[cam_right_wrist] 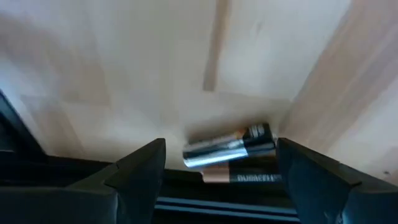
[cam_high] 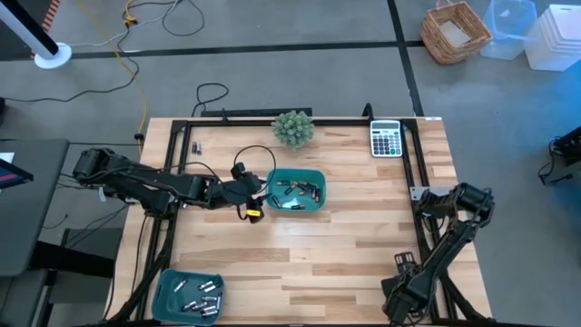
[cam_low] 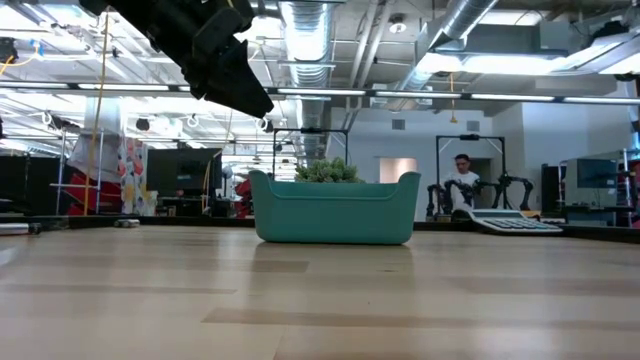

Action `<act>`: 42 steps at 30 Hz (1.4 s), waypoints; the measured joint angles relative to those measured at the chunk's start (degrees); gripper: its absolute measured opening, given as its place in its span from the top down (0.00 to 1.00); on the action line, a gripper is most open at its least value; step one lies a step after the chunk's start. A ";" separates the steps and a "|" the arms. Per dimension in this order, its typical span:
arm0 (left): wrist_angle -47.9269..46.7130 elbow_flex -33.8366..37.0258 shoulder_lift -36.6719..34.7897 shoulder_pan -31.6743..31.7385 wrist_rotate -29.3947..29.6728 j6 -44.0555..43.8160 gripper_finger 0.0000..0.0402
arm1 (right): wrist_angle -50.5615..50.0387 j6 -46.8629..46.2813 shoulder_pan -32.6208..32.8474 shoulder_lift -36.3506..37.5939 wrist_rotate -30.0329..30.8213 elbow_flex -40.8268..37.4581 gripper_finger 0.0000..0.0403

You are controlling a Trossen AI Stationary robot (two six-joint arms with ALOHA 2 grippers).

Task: Sort batteries
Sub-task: Put the silver battery into the blue bin

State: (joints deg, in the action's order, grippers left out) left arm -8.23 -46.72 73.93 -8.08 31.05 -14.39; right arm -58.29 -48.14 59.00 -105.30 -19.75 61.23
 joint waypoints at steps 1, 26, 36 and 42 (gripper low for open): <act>0.00 0.00 0.02 0.00 0.00 0.00 0.51 | -0.37 0.02 0.27 0.00 0.00 0.00 0.20; -0.04 0.00 0.01 0.00 0.01 -0.22 0.51 | 4.84 -1.50 -0.28 0.00 0.61 -0.02 0.20; -0.07 0.00 0.01 0.00 0.02 -0.22 0.51 | 5.89 -4.99 -0.28 0.00 0.81 -0.05 0.32; -0.07 0.00 0.00 0.00 0.02 -0.22 0.51 | 6.02 -5.57 -0.28 0.02 0.84 -0.09 0.40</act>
State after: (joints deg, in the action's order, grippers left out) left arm -8.29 -46.72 73.93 -8.08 31.07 -14.61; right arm -52.27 -53.71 58.72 -105.27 -18.91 61.14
